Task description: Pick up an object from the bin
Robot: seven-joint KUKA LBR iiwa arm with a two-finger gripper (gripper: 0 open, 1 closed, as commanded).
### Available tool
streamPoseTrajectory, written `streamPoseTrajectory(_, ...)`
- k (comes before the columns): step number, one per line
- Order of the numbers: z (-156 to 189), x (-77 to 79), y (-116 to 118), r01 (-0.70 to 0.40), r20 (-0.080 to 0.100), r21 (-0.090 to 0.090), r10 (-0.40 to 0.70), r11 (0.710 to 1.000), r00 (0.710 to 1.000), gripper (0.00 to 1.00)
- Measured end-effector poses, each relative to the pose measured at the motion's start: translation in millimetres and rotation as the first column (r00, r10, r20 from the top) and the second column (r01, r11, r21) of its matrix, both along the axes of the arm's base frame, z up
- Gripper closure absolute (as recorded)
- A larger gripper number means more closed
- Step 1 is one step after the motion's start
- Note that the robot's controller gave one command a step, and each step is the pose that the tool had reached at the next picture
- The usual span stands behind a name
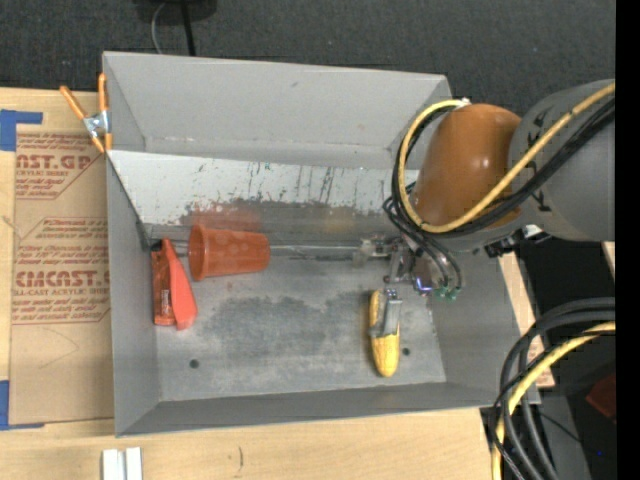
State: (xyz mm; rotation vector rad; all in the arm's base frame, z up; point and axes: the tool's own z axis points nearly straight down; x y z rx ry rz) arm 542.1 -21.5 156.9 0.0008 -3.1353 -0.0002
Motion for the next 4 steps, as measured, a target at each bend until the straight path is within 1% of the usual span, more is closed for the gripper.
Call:
streamPoseTrajectory(1,4.7,1.6,0.0,0.000,0.008,0.000,0.000,1.000,1.000,0.00)
streamPoseTrajectory(2,15.9,-14.0,-15.3,-0.110,0.003,0.002,0.110,0.994,0.994,0.00)
streamPoseTrajectory(3,-0.1,-30.9,-52.1,-0.238,0.011,-0.003,0.238,0.971,0.971,0.00)
streamPoseTrajectory(4,-30.5,-32.9,-50.3,-0.113,0.006,0.001,0.113,0.994,0.994,0.00)
